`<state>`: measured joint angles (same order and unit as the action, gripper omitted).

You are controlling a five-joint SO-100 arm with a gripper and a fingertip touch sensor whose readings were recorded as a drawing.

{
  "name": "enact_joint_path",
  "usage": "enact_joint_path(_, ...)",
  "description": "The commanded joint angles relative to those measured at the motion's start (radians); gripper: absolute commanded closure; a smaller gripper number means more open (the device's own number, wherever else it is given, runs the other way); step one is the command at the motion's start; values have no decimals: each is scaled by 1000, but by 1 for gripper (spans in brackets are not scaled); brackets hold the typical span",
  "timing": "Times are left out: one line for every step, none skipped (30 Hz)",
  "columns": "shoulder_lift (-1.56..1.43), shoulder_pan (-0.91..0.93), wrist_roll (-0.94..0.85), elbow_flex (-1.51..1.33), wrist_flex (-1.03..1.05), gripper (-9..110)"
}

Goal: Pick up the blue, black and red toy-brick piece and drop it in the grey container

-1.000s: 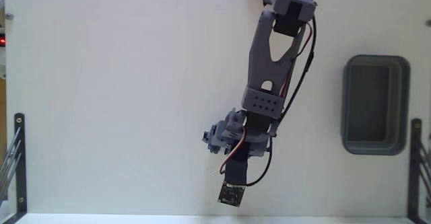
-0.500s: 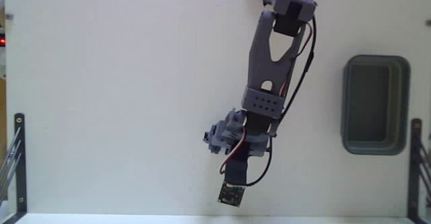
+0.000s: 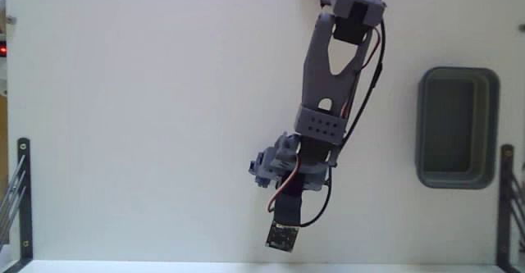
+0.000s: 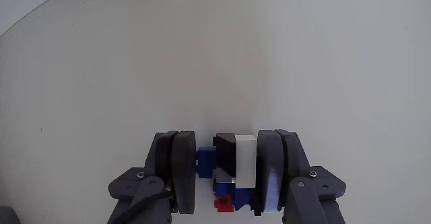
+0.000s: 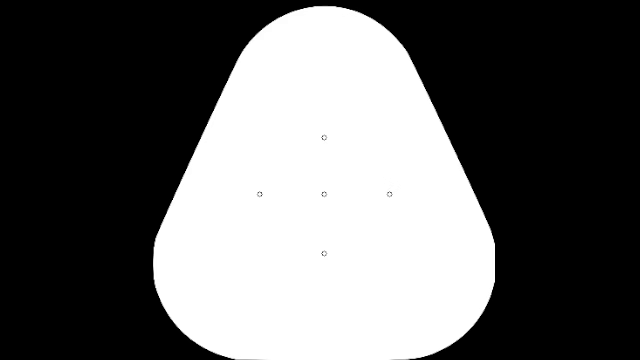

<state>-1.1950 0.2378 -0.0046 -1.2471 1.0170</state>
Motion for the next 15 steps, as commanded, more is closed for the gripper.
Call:
enact_joint_path(-101, 13, 5, -1, -19, 48)
enact_joint_path(-101, 13, 5, -1, -19, 49)
enact_joint_path(-101, 13, 5, -1, -19, 49)
enact_joint_path(-101, 13, 5, -1, -19, 49)
enact_joint_path(-101, 13, 5, -1, -19, 49)
enact_joint_path(-101, 13, 5, -1, -19, 50)
enact_joint_path(-101, 13, 5, -1, -19, 50)
enact_joint_path(-101, 13, 5, -1, -19, 50)
enact_joint_path(-101, 13, 5, -1, -19, 51)
enact_joint_path(-101, 13, 5, -1, -19, 51)
enact_joint_path(-101, 13, 5, -1, -19, 51)
enact_joint_path(-101, 13, 5, -1, -19, 51)
enact_joint_path(-101, 13, 5, -1, -19, 52)
enact_joint_path(-101, 13, 5, -1, -19, 52)
enact_joint_path(-101, 13, 5, -1, -19, 52)
